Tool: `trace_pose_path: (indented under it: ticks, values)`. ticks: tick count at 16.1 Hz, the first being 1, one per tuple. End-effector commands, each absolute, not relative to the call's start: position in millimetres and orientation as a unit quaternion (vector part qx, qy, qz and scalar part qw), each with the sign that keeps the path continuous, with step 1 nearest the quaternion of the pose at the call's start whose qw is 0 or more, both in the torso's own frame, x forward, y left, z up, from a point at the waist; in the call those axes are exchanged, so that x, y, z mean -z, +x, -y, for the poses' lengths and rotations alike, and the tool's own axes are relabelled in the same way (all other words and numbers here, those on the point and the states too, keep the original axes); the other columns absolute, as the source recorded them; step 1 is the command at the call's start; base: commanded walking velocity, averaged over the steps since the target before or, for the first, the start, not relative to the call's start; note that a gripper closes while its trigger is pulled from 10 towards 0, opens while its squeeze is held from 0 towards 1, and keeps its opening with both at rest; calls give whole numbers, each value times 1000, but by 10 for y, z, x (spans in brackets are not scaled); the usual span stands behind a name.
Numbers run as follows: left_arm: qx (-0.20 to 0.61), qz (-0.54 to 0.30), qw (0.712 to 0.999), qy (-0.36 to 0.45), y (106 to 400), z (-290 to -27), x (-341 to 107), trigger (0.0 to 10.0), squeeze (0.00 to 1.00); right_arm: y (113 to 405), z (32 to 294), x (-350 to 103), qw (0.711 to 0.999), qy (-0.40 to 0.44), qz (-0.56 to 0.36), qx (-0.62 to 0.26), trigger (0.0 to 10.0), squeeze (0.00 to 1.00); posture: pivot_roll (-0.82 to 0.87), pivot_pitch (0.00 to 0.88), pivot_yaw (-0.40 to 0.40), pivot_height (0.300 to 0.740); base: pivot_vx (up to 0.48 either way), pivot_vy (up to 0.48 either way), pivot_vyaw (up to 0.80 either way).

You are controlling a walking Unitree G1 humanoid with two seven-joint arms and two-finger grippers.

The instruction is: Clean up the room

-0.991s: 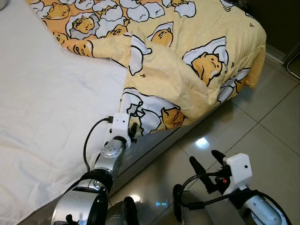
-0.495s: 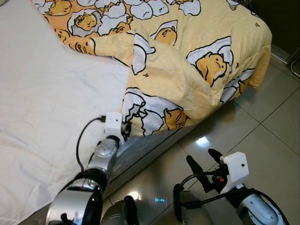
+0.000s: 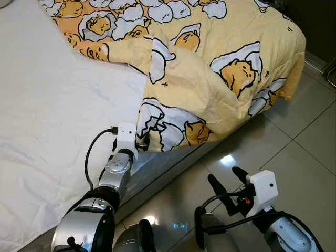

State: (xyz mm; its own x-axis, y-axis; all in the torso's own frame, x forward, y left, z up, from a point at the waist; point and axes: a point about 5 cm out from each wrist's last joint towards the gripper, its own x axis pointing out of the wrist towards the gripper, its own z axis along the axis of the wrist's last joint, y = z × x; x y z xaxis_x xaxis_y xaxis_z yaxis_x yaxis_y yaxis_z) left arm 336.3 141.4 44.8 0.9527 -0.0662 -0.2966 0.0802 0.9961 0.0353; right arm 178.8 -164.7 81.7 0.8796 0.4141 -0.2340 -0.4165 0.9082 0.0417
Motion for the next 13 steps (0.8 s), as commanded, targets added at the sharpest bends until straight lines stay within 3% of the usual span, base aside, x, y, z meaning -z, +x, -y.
trace_pose_path:
  ticks: [1,8,9,10,11,13]
  values:
    - [30,-166,985,23,3308,-1448,-367,10000,1000,1750,1636,-819,968,-2,-123,-220,10000,0,-328,252,99,740,0,0,0]
    - [30,-166,985,23,3308,-1448,-367,10000,1000,1750,1636,-819,968,-2,-123,-220,10000,0,-328,252,99,740,0,0,0]
    - [73,-178,981,9,3272,-1251,-321,10000,1000,1746,1622,-818,967,-4,-122,-226,10000,0,-334,265,101,740,0,0,0]
    - [124,-192,973,-6,3199,-1014,-258,10000,784,1743,1598,-810,966,-4,-121,-230,10000,0,-334,265,101,740,0,0,0]
    - [133,-197,971,-7,3168,-977,-230,10000,0,1747,1580,-799,965,-3,-121,-233,10000,0,-317,261,104,740,0,0,0]
    - [137,-198,970,-12,3150,-971,-214,10000,0,1744,1573,-789,965,-3,-122,-234,10000,0,-315,261,106,740,0,0,0]
